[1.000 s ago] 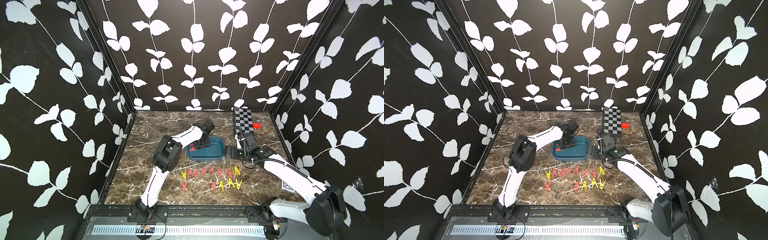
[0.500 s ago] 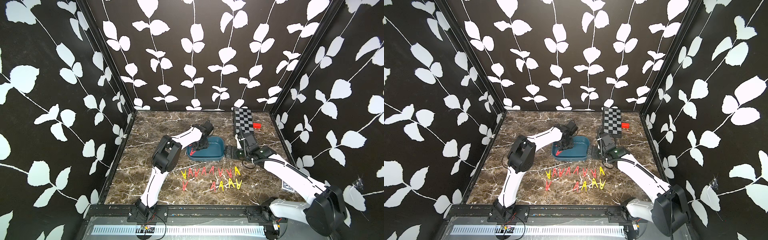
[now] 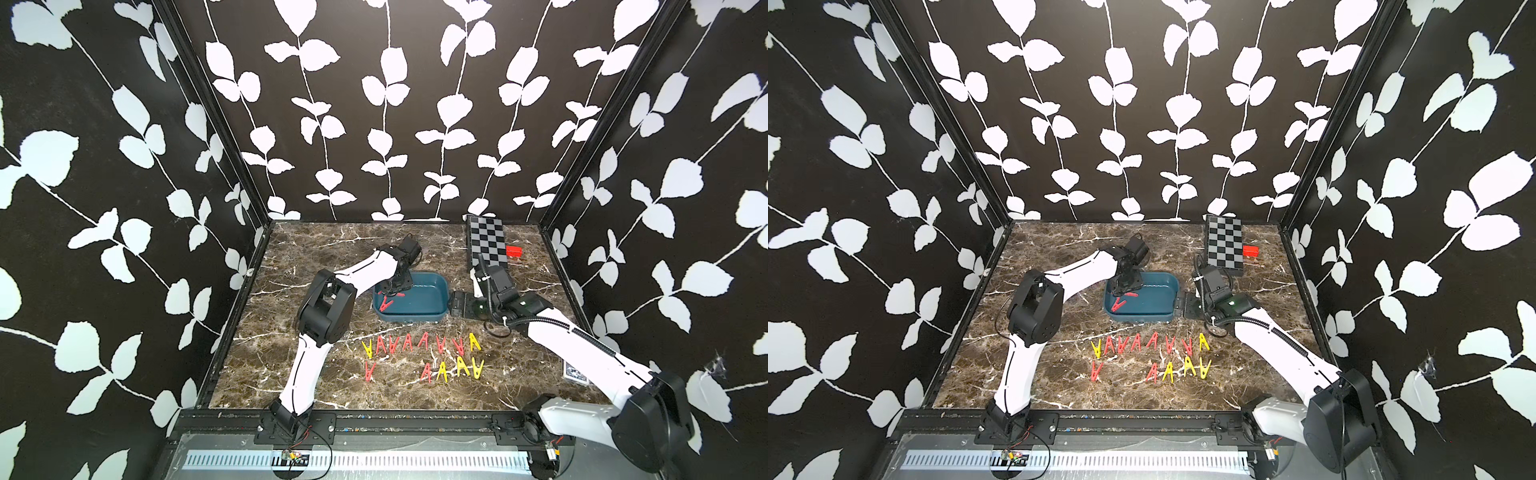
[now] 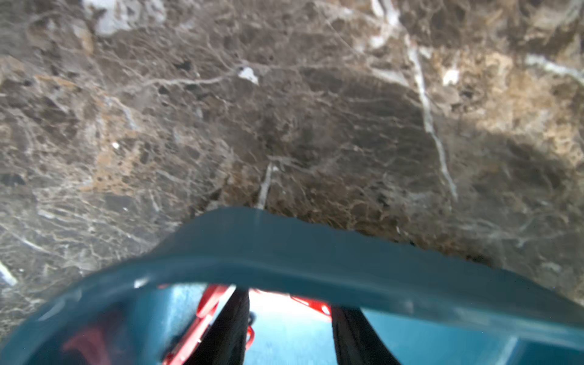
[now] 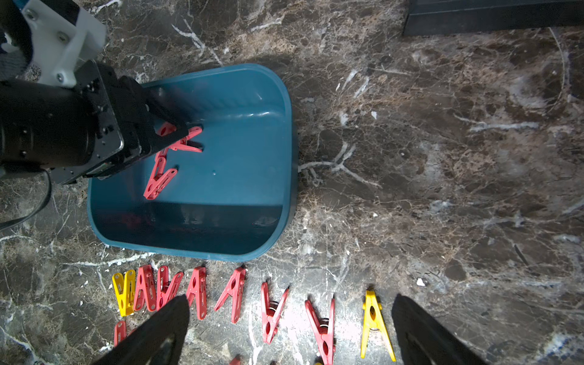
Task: Take the clothespins out of the storage box
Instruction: Pick up the clothespin from the storage box.
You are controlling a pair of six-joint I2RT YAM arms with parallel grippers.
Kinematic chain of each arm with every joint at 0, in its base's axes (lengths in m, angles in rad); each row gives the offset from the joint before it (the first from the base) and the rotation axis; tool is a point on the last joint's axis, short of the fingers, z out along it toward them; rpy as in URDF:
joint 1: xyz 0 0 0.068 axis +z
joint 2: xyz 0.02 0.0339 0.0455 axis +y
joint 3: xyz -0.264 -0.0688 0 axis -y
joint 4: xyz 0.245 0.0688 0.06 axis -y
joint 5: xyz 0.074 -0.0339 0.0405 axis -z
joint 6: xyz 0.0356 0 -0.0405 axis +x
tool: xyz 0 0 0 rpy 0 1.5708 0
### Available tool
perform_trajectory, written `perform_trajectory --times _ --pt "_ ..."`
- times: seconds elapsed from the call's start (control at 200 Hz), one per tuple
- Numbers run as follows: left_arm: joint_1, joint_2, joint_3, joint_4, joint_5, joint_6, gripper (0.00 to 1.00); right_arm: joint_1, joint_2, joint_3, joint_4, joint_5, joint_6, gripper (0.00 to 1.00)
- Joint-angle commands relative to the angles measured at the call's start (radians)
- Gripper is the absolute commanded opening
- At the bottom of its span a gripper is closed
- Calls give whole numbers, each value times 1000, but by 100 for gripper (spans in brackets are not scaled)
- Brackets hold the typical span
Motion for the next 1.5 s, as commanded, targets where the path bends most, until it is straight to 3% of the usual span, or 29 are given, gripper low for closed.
perform_trajectory --times 0.0,0.67,1.085,1.175,1.465,1.495 --pt "-2 5 -7 -6 1 -4 44 -4 3 4 6 0 -10 99" --pt "-6 11 -52 -13 66 -1 35 -4 10 5 12 -1 -6 99" --pt "-21 8 -32 -32 60 27 13 -6 13 12 14 0 -4 99" --pt "-22 -3 -24 -40 54 35 3 -5 14 12 16 0 -4 99" --pt "-22 -79 -16 -78 41 62 2 -5 11 10 46 -22 -3 99" --pt "-54 -91 -23 -81 40 68 2 -5 8 9 50 -25 -3 99"
